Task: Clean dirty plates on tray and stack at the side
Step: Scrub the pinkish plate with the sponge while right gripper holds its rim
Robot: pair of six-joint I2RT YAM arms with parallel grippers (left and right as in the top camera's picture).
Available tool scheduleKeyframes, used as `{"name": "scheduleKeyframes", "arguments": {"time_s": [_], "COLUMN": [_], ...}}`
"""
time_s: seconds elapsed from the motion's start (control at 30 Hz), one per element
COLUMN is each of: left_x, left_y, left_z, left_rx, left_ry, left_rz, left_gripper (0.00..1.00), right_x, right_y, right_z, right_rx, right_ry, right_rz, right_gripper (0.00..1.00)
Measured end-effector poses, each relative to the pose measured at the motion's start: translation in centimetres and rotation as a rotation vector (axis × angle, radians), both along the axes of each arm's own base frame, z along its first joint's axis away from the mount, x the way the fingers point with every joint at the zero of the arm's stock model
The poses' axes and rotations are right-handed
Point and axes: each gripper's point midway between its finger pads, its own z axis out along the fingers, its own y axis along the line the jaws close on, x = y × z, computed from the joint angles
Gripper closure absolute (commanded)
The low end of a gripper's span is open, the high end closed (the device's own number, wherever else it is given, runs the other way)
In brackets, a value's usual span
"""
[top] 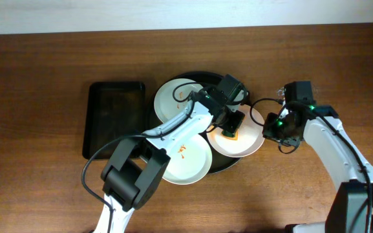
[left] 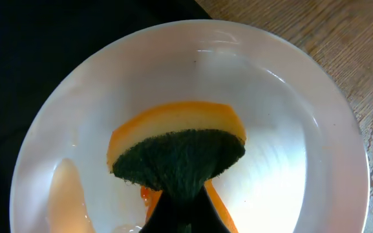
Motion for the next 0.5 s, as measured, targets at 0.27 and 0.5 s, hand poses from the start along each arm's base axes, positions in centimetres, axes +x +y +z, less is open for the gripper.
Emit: {"name": "scheduleKeyframes", "arguments": {"time_s": [0.27,0.5], "left_x": [0.0,0.2], "left_y": [0.0,0.2], "left_z": [0.0,-0.2], "left_rx": [0.000,0.016], "left_ry": [0.000,-0.010], "left_rz": [-0.001,0.008], "left_gripper": [0.99,0.99], "right_x": [0.0,0.7], "right_y": [0.0,0.1], "right_z": [-1.6,-1.7], "right_rx": [0.001,0.006], "right_ry": [0.041,0.019], "right_rz": [0.001,0.001], "right_gripper": [0.73,0.74]}}
